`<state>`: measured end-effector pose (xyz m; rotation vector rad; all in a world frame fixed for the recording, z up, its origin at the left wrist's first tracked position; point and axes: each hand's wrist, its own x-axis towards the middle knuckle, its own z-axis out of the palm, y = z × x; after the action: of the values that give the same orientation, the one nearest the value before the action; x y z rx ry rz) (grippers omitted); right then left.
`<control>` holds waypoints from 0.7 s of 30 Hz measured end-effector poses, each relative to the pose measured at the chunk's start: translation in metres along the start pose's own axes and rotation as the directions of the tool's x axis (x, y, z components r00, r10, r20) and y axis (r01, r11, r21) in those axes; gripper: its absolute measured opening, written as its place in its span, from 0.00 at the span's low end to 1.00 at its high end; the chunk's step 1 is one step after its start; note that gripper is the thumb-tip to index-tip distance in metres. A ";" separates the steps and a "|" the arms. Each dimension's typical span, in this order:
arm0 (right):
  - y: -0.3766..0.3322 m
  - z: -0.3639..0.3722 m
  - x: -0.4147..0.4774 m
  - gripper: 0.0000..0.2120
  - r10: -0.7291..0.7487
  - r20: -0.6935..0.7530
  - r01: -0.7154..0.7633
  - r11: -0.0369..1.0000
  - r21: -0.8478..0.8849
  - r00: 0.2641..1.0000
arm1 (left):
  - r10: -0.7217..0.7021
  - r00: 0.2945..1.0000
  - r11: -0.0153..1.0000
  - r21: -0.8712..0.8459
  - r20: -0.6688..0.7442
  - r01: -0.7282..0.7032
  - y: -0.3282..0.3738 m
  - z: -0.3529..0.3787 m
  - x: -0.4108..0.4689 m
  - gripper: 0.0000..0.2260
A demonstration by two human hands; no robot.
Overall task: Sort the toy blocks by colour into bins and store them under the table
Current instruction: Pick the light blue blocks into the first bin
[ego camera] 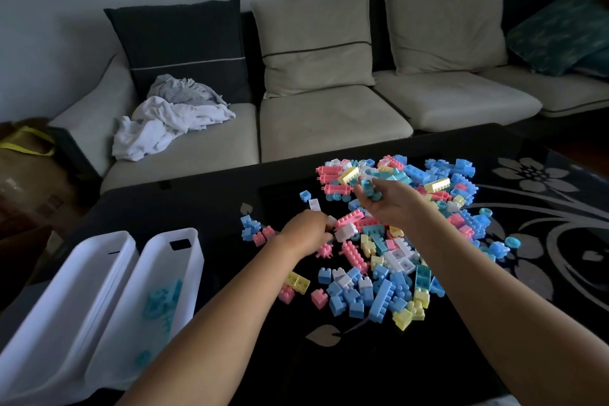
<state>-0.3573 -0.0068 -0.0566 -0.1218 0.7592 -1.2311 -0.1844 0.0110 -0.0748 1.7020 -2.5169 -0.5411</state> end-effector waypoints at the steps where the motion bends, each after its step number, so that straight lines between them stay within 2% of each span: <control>1: 0.002 0.000 -0.004 0.09 0.004 0.008 -0.004 1.000 -0.009 1.000 | -0.026 0.999 0.999 0.039 0.021 0.025 0.003 -0.001 0.001 0.14; 6: 0.007 0.001 -0.018 0.07 0.009 0.036 -0.005 0.995 -0.098 0.999 | -0.127 0.986 0.973 0.209 0.107 0.103 0.016 -0.006 0.008 0.12; 13: 0.010 -0.014 -0.027 0.09 -0.027 0.013 0.028 0.997 -0.065 1.000 | -0.211 0.953 0.931 0.341 0.215 0.129 0.030 -0.002 -0.002 0.20; 17: 0.010 -0.020 -0.036 0.09 -0.043 0.025 0.044 0.998 -0.049 0.999 | -0.185 0.972 0.940 0.317 0.147 0.131 0.031 0.008 -0.013 0.21; 21: 0.013 -0.028 -0.046 0.08 -0.053 0.030 0.054 0.998 -0.040 0.998 | -0.122 0.987 0.914 0.399 0.106 0.071 0.037 0.017 -0.028 0.12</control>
<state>-0.3687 0.0466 -0.0631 -0.1936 0.7601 -1.2626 -0.2109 0.0530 -0.0751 1.9869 -2.7947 -0.1529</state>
